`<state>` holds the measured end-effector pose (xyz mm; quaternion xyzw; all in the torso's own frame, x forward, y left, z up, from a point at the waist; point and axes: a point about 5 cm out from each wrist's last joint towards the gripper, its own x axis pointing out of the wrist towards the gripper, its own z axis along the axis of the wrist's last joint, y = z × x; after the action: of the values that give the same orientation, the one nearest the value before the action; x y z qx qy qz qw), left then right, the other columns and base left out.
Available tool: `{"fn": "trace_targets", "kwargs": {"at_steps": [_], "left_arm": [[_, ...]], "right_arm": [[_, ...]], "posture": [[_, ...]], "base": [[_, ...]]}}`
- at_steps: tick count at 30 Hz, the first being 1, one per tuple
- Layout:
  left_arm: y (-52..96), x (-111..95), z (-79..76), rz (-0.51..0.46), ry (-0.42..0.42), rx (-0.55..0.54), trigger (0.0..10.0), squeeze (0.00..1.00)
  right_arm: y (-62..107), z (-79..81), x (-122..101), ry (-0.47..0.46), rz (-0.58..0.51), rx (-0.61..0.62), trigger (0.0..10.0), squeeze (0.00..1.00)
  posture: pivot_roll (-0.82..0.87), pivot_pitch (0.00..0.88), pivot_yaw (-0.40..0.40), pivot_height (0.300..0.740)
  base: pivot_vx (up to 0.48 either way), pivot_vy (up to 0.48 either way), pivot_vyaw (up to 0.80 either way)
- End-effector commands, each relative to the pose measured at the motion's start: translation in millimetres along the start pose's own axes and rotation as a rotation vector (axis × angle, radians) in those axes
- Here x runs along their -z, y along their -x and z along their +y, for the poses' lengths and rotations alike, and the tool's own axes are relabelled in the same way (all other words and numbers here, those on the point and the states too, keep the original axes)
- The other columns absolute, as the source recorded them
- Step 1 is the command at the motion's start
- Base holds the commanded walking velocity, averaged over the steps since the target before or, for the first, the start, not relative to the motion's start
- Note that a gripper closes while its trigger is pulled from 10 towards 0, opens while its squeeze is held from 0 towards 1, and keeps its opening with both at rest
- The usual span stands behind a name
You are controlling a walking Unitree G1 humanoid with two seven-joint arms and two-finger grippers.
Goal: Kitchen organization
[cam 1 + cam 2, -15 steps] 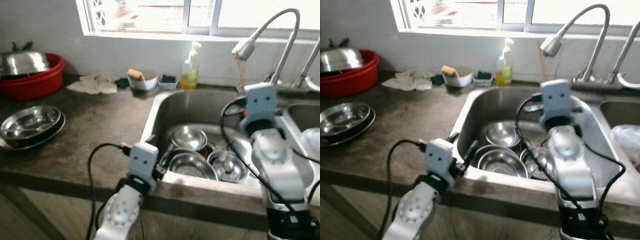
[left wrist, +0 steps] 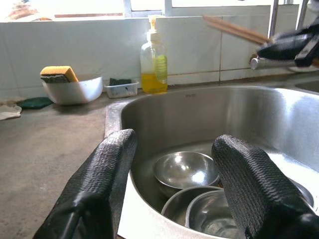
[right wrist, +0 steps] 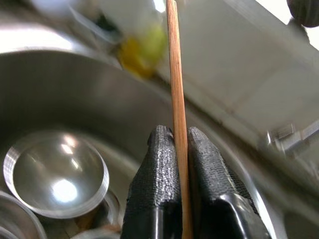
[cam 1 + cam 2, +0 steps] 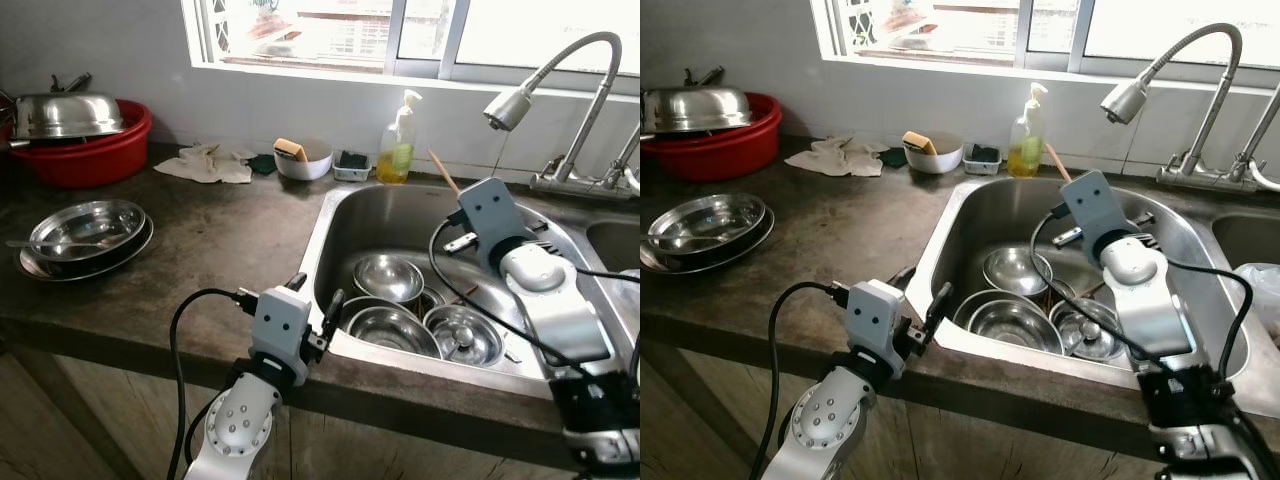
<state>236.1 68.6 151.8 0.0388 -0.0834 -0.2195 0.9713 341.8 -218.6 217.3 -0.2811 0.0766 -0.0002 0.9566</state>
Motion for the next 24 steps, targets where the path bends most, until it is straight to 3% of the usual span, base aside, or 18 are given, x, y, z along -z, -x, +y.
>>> {"fn": "trace_targets", "kwargs": {"at_steps": [1,4,7,12,20,23,24], "left_arm": [[0.9,-4.3,-0.4,-0.01,0.0,-0.008,10.0,0.0],[1.8,-4.7,-0.3,-0.01,0.001,-0.009,10.0,0.0],[3.2,-4.6,-0.2,-0.007,0.001,-0.007,10.0,0.0],[2.9,-5.8,-0.7,-0.009,0.002,-0.005,10.0,0.0],[3.9,-6.7,-0.9,-0.004,0.0,-0.008,10.0,0.0],[4.1,-7.1,-0.6,-0.005,0.002,-0.01,10.0,0.0],[4.0,-7.2,-0.4,-0.005,0.001,-0.01,10.0,0.0]], "right_arm": [[-3.5,-12.8,5.3,-0.007,0.056,0.024,10.0,0.0],[-5.0,-15.8,11.5,0.001,0.095,0.007,10.0,0.0],[-7.4,-11.1,24.5,0.045,0.174,-0.087,10.0,0.0],[-9.6,-1.4,33.0,0.077,0.221,-0.182,10.0,0.0],[-5.7,24.9,59.0,0.168,0.325,-0.439,10.0,0.0],[-5.3,27.6,61.3,0.17,0.331,-0.455,10.0,0.0],[-5.4,27.9,61.1,0.169,0.331,-0.458,10.0,1.0]], "posture": [[0.02,0.0,-0.071,0.74],[0.02,0.009,-0.07,0.74],[0.02,0.018,-0.064,0.74],[0.03,0.029,-0.067,0.74],[0.04,0.042,-0.065,0.74],[0.04,0.043,-0.069,0.74],[0.04,0.043,-0.068,0.74]], "base": [[0.0,0.0,0.0],[0.0,0.0,0.0],[0.0,0.0,0.0],[0.0,0.0,0.0],[0.0,0.0,0.0],[0.0,0.0,0.0],[0.0,0.0,0.0]]}}
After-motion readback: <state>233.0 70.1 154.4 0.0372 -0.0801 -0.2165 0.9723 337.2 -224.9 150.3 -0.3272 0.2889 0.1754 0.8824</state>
